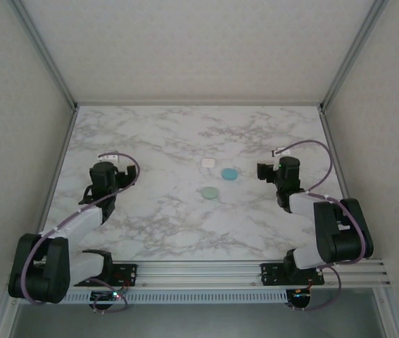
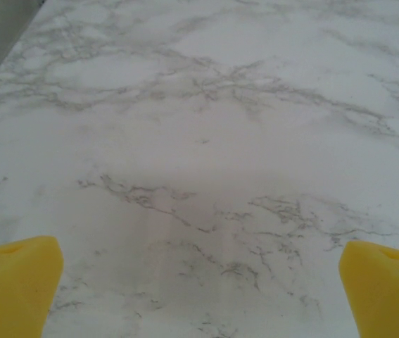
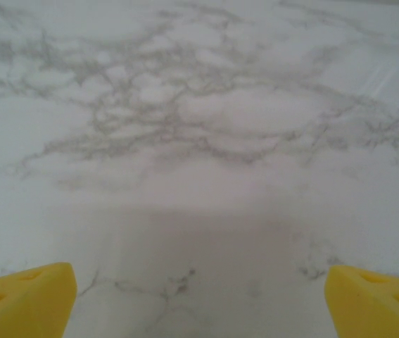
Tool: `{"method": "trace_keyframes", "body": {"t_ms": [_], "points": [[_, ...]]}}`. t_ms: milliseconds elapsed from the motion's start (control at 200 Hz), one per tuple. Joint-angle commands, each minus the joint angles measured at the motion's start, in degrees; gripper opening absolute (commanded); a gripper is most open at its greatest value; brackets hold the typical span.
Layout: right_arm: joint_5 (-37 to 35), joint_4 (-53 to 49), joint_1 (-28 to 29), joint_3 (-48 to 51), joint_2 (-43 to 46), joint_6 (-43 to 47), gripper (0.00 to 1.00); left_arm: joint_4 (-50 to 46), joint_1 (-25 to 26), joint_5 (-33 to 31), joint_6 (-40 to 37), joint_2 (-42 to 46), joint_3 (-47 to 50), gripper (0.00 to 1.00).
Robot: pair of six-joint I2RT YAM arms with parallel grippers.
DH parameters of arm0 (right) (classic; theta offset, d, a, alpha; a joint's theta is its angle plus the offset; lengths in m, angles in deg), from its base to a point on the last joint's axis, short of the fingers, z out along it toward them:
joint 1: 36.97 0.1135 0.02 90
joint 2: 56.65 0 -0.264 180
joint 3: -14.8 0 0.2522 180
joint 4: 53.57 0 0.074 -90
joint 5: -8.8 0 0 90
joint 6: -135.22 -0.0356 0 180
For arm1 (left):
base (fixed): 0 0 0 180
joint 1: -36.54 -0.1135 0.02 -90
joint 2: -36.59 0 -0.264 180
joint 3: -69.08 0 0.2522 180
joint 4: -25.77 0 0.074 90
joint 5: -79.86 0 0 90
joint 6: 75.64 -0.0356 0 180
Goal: Insert the wireless bluetooth earbuds into the charging case
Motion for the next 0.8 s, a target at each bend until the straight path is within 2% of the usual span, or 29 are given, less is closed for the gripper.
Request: {"method": "trace_keyframes", "body": {"t_ms": [0, 75, 135, 165, 280, 310, 365, 415, 451, 481, 571, 641, 691, 731, 766, 791], "points": [[6.3, 14.03, -2.1, 5.76, -1.13, -0.06, 0.92, 11.44, -0.97, 3.41, -2.11, -2.24, 1.31, 1.0], [5.24, 22.65, -2.29, 7.75, -5.65, -0.27, 0.93, 14.79, -1.98, 5.39, -2.98, -5.49, 1.41, 1.0], [1.06, 12.77, -2.38, 3.59, -4.77, -2.39, 0.93, 18.37, -2.92, 7.08, -2.57, -8.6, 1.6, 1.0], [2.06, 13.66, -3.45, 3.43, -5.23, -3.3, 0.99, 19.87, -3.23, 7.51, -2.63, -10.05, 1.2, 1.0], [0.2, 13.77, -3.49, 3.67, -5.1, -3.89, 0.99, 21.06, -4.25, 12.54, -2.65, -15.55, -1.35, 1.0], [0.13, 13.67, -3.42, 3.61, -5.03, -3.89, 0.99, 18.12, -5.05, 13.94, -2.35, -15.26, -2.4, 1.0], [0.2, 13.69, -3.43, 3.62, -5.07, -3.91, 0.99, 19.89, -6.1, 14.9, -1.28, -16.27, -2.02, 1.0], [0.14, 13.74, -3.44, 3.68, -5.06, -3.87, 0.99, 23.18, -6.51, 13.31, 0.05, -18.05, -1.55, 1.0], [0.24, 13.57, -3.42, 3.61, -5.08, -3.89, 0.99, 21.94, -6.67, 9.81, 1.45, -17.95, -1.66, 1.0], [0.26, 13.6, -3.4, 3.61, -5.07, -3.89, 0.99, 24.81, -6.69, 6.88, 2.61, -19.22, -1.09, 1.0], [0.37, 13.45, -3.48, 3.51, -5.07, -3.8, 0.99, 27.83, -6.63, 6.2, 2.68, -20.15, 0.48, 1.0], [0.37, 13.44, -3.47, 3.51, -4.99, -3.8, 0.99, 29.05, -4.97, -0.84, 3.15, -20.13, 1.08, 1.0], [0.41, 13.44, -3.41, 3.52, -5.07, -3.78, 0.99, 29.23, -4.67, -1.66, 3.16, -20.21, 1.14, 1.0], [0.44, 13.44, -3.43, 3.52, -5.07, -3.8, 0.99, 29.1, -5.13, 0.5, 2.94, -20.13, 1.12, 1.0], [0.42, 13.44, -3.45, 3.52, -5.07, -3.8, 0.99, 27.58, -6.16, 7.24, 1.8, -20.12, 0.45, 1.0], [0.39, 13.44, -3.4, 3.52, -5.07, -3.8, 0.99, 28.18, -6.44, 8.84, 1.71, -19.93, 0.83, 1.0]]}}
